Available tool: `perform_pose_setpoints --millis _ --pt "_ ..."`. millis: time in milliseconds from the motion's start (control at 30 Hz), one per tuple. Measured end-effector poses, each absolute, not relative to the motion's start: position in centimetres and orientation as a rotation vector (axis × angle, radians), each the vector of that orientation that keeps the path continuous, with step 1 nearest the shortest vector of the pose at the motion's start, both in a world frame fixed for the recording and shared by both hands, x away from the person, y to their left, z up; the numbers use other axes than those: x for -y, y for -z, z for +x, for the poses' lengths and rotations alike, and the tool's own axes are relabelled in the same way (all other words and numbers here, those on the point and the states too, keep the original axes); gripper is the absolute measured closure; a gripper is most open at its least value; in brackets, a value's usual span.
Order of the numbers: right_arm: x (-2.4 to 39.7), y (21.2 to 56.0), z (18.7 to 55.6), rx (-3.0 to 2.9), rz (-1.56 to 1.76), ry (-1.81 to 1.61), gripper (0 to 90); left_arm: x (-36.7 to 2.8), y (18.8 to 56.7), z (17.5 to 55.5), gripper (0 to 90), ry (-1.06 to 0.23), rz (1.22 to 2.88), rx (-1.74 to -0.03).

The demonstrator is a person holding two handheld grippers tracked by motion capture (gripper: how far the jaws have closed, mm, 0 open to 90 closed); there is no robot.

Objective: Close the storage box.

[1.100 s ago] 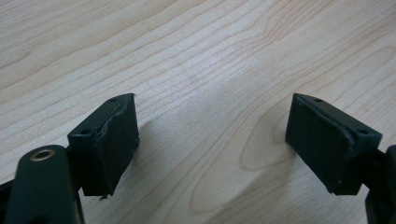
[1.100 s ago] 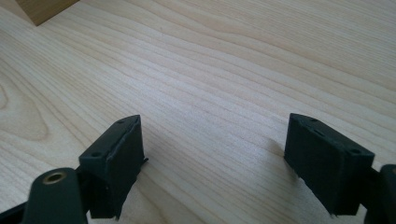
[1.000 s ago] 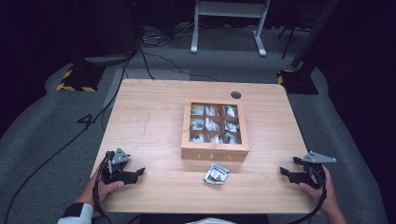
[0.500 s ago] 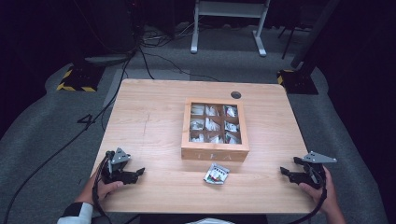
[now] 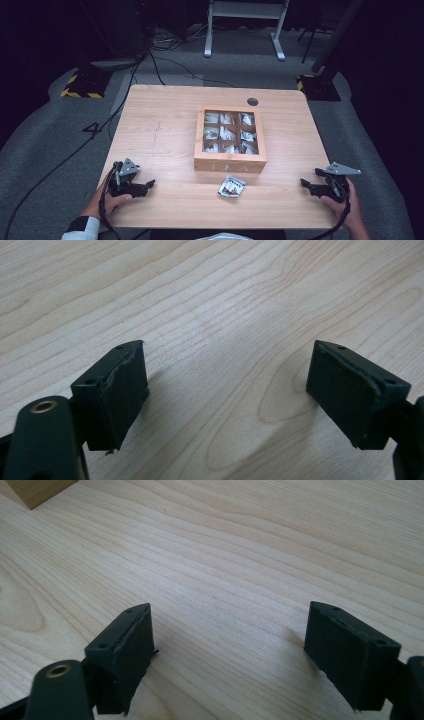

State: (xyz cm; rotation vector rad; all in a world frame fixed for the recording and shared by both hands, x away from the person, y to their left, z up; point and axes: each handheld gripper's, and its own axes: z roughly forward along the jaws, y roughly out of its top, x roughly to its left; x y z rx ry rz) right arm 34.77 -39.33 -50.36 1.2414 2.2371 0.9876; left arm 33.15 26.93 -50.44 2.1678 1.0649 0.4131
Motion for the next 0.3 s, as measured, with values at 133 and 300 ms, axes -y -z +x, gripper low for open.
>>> perform_pose_setpoints --millis 133,300 --pt "39.36 50.36 34.77 -2.237 1.241 -0.988 19.5 -26.89 50.46 33.17 16.7 -0.410 2.163 -1.068" --pt "39.39 50.36 34.73 -2.232 1.248 -0.987 19.5 -26.87 50.44 33.18 16.6 -0.409 2.166 -1.069"
